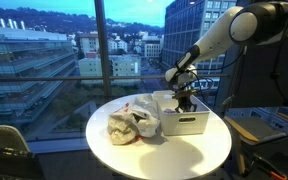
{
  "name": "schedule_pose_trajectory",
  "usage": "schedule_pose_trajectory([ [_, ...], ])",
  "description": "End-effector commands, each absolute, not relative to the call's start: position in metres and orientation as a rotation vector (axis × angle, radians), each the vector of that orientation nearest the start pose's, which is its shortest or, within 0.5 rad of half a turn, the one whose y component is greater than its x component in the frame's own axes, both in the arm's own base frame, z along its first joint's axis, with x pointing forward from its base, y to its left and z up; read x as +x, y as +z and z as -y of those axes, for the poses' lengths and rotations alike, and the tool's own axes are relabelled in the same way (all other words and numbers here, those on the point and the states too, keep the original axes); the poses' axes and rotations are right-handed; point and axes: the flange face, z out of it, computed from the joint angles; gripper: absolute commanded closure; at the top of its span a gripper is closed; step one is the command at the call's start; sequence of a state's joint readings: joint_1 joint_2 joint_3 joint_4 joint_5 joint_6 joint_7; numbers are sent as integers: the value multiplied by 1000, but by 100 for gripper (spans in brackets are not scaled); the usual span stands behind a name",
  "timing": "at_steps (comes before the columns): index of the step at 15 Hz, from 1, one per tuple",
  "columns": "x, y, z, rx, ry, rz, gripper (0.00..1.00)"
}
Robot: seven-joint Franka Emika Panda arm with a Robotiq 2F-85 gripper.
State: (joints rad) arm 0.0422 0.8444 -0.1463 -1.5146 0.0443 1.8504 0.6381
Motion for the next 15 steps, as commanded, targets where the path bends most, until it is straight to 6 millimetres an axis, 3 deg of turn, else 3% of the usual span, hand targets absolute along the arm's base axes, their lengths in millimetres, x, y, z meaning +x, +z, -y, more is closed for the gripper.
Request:
schedule_pose_trajectory([
  [1, 650, 149, 50, -2970, 873, -1243, 96],
  [8, 679, 221, 41, -3065, 513, -1284, 95],
  [15, 702, 312, 24, -3110, -61, -1297, 97],
])
